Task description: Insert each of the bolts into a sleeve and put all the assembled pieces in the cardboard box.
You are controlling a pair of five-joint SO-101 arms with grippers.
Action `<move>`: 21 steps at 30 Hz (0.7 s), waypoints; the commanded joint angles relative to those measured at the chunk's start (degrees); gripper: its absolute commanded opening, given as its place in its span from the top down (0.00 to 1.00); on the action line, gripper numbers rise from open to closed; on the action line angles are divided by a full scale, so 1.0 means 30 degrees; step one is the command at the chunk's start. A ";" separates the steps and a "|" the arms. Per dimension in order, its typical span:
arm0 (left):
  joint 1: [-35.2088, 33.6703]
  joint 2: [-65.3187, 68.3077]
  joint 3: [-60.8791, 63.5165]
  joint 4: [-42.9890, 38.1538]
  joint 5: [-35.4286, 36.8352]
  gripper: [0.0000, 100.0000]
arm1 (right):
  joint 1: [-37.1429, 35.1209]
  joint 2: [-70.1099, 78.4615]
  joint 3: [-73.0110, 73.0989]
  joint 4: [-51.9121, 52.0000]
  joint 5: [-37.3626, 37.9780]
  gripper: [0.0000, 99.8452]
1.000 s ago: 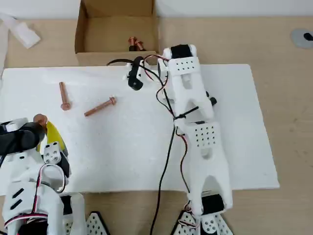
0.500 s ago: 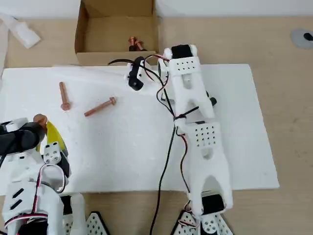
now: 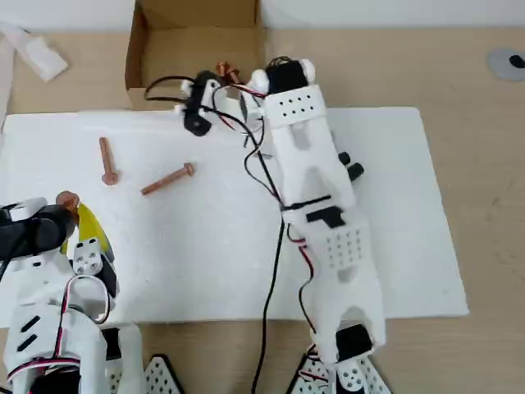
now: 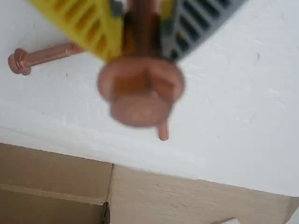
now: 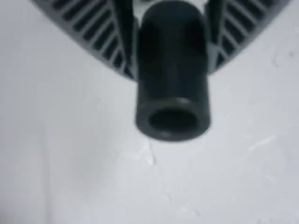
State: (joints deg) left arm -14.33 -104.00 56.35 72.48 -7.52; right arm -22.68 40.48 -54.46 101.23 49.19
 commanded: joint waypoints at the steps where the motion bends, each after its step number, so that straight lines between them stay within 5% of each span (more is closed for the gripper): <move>1: 0.0205 -0.0103 -0.0117 -0.0029 -0.0322 0.99 | -0.0454 -0.3707 0.1216 0.0440 -0.0234 0.99; 6: 0.0147 -0.0103 -0.0088 -0.0088 -0.0879 0.99 | -0.0513 -0.6725 0.3033 0.0440 -0.1612 0.99; 10: 0.0147 -0.0103 -0.0147 -0.0205 -0.0586 0.99 | -0.0571 -0.9509 0.2212 0.0381 -0.5773 0.99; 16: 0.0176 -0.0103 0.1289 -0.3399 0.1172 0.99 | -0.0630 -1.3758 -0.1011 0.0117 -1.4271 0.99; 21: 0.0234 -0.0103 0.3136 -0.8059 0.1055 1.00 | -0.1304 -1.6249 -0.0659 0.0381 -1.7817 0.99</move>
State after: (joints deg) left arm -14.33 -103.82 64.44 56.75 -4.62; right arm -25.32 -2.68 -55.25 101.41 0.92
